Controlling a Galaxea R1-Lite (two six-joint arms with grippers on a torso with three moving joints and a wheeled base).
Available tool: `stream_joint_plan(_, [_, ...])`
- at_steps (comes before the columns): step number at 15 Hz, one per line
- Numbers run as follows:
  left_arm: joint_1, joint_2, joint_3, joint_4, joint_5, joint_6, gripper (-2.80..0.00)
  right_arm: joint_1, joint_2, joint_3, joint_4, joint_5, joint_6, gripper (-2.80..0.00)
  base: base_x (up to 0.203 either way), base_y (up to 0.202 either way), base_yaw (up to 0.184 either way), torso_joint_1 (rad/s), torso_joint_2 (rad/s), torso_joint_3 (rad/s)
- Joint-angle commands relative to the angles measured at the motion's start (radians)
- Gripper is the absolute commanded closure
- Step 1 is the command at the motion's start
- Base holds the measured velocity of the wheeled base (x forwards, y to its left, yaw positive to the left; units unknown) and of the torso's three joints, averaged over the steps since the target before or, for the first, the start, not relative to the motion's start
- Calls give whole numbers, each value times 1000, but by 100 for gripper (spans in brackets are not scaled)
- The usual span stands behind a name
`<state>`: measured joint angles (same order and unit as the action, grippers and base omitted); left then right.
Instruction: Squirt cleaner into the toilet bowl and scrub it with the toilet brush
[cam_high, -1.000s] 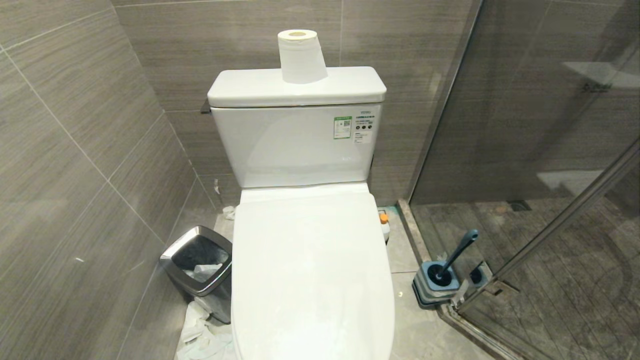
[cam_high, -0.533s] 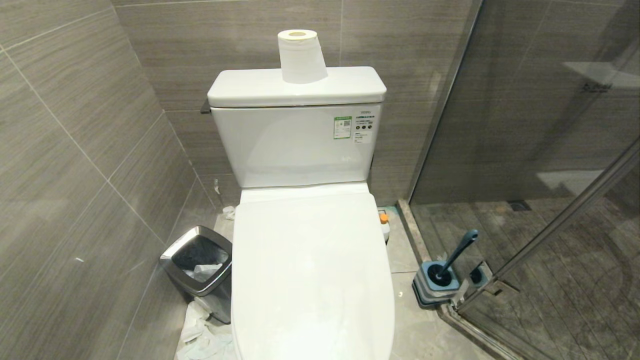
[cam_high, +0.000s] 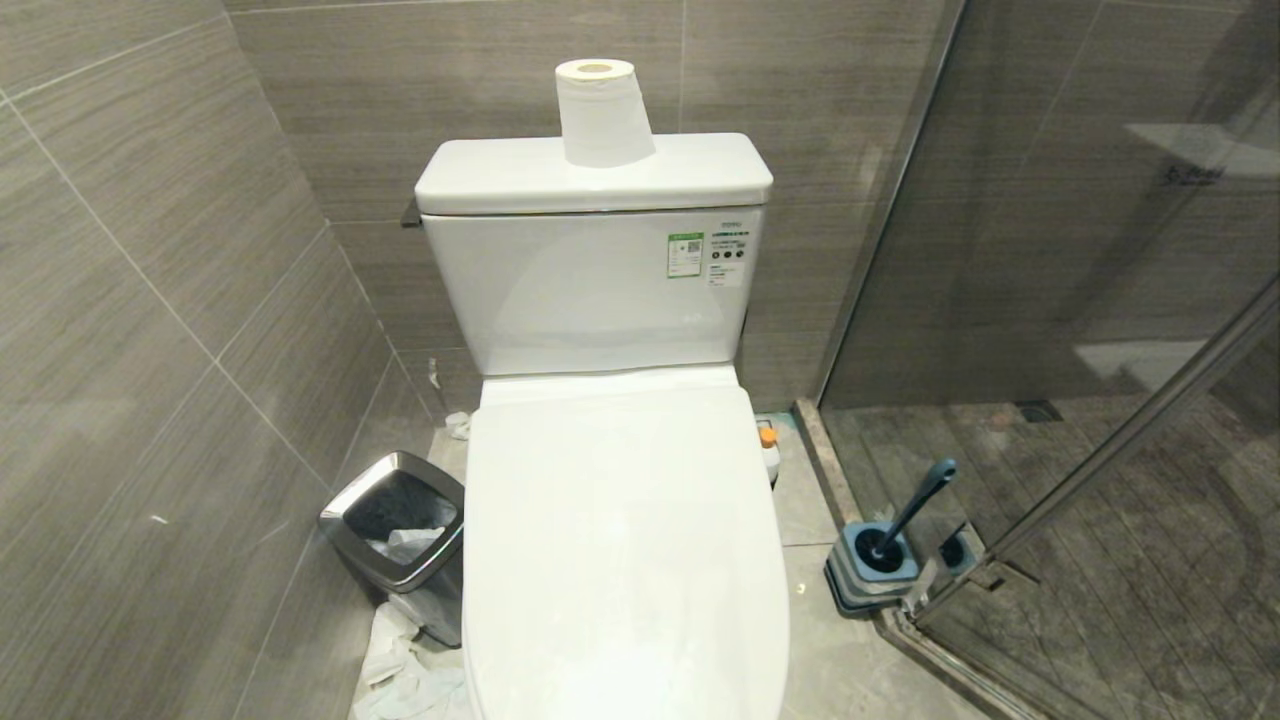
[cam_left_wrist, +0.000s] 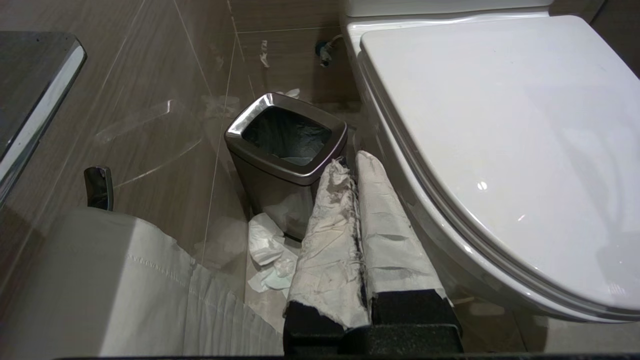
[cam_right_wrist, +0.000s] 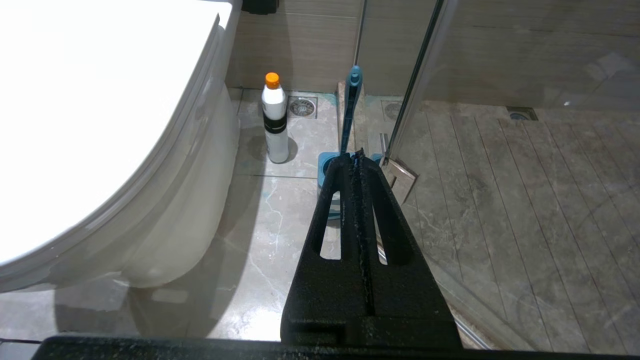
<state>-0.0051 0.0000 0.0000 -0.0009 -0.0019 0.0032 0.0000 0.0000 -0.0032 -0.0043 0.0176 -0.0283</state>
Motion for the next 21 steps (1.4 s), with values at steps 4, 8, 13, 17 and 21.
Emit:
stream_joint_plan(4, [1,0,0,-1,0,0,0,0,2,0,0,1,1,0,0,0,0,0,0,0])
stream_joint_plan(8, [1,0,0,-1,0,0,0,0,2,0,0,0,-1,0,0,0,0,0,0,0])
stream_joint_plan(13, [1,0,0,-1,0,0,0,0,2,0,0,1,-1,0,0,0,0,0,0,0])
stream_joint_plan(17, [1,0,0,-1,0,0,0,0,2,0,0,1,-1,0,0,0,0,0,0,0])
stream_joint_plan(21, [1,0,0,-1,0,0,0,0,2,0,0,1,-1,0,0,0,0,0,0,0])
